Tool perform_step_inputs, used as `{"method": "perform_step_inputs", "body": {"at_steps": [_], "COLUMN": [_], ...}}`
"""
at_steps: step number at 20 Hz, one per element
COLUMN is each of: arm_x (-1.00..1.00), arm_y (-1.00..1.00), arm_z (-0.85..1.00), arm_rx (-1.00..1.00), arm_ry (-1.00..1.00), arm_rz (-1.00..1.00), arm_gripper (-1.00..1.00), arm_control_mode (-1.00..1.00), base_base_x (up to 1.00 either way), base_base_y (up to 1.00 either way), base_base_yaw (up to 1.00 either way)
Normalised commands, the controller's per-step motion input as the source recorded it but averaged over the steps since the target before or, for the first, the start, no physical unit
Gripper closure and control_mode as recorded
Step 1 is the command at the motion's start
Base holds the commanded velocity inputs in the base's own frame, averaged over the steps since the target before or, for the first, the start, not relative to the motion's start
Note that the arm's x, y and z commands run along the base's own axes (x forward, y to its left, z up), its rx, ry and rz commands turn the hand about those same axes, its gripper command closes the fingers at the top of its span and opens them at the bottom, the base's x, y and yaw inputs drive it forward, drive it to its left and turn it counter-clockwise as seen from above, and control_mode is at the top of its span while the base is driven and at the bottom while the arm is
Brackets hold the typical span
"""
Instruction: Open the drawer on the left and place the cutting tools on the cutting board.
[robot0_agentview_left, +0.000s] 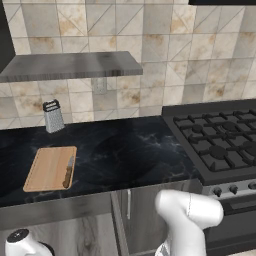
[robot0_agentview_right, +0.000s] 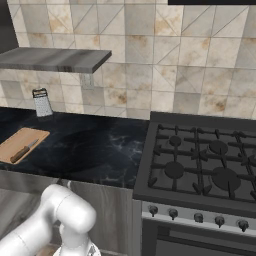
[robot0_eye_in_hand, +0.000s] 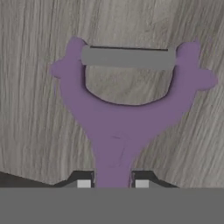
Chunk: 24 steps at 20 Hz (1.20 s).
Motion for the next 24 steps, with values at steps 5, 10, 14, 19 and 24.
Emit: {"method": "perform_step_inputs", "body": {"at_steps": [5, 10, 14, 19, 24], "arm_x": [-0.05, 0.0, 0.0, -0.03, -0.12], "arm_y": [-0.36, -0.68, -0.76, -0.73, -0.57], "arm_z": [1.0, 1.0, 1.0, 1.0, 1.0], "arm_rx": [0.01, 0.01, 0.03, 0.03, 0.03], "arm_ry": [0.0, 0.0, 0.0, -0.03, 0.0], "arm_rz": [0.0, 0.0, 0.0, 0.01, 0.1], "arm_gripper": [1.0, 1.0, 1.0, 1.0, 1.0], "arm_control_mode": [-1.0, -1.0, -1.0, -1.0, -1.0], "base_base_x": [0.0, 0.0, 0.0, 0.0, 0.0], "base_base_y": [0.0, 0.0, 0.0, 0.0, 0.0], "base_base_yaw": [0.0, 0.0, 0.0, 0.0, 0.0]}}
